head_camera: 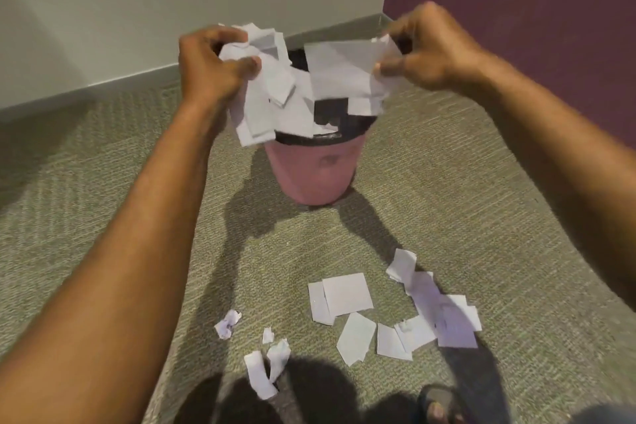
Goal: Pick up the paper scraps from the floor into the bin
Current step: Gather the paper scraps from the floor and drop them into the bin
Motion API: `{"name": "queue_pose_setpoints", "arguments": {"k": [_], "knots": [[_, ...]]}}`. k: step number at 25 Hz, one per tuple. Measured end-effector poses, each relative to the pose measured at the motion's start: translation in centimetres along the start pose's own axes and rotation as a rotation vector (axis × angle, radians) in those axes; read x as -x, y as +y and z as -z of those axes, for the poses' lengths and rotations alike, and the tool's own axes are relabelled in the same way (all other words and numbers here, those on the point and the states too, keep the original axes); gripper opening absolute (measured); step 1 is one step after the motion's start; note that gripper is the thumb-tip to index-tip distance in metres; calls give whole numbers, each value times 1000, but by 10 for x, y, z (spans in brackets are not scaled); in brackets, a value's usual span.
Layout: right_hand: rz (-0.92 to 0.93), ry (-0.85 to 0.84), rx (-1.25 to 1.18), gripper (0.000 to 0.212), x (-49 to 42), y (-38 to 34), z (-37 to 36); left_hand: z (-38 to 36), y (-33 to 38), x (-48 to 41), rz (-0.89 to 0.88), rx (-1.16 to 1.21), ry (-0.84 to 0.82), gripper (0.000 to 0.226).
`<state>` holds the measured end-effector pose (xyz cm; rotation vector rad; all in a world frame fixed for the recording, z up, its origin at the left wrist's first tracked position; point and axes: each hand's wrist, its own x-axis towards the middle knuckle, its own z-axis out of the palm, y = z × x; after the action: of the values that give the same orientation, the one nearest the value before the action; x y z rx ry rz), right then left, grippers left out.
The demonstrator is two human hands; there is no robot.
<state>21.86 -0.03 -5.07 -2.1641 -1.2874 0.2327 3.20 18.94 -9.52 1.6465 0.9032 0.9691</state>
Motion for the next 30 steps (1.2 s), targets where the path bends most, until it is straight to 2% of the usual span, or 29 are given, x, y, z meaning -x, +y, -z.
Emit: {"name": "queue_pose_setpoints", "arguments": {"k": [2, 5, 12, 18, 20, 24, 27, 29, 30], "knots": [[26, 41, 31, 21, -31, -6, -8, -18, -6, -27, 54, -1, 63, 37], [15, 35, 114, 21, -60, -3, -33, -43, -21, -46, 153, -71, 72, 37], [-59, 20, 142, 24, -77, 27, -65, -60, -49, -53, 115, -168, 15, 38], [-47, 1, 107, 21, -73, 33, -78, -61, -59, -57, 64, -228, -153, 72], [-26, 8, 89, 21, -71, 34, -80, -59, -59, -55, -14, -287, -135, 64], [8, 57, 59, 16, -58, 32, -80, -48, -58, -38, -145, -337, 20, 21], [16, 78, -10, 15, -35, 32, -82, -44, -69, 1, -174, -308, 100, 39], [-4, 33, -73, 15, -17, 34, -84, -45, -88, 36, -168, -362, 55, 43], [-21, -1, -99, 15, -8, 37, -86, -48, -102, 52, -151, -421, -20, 41]]}}
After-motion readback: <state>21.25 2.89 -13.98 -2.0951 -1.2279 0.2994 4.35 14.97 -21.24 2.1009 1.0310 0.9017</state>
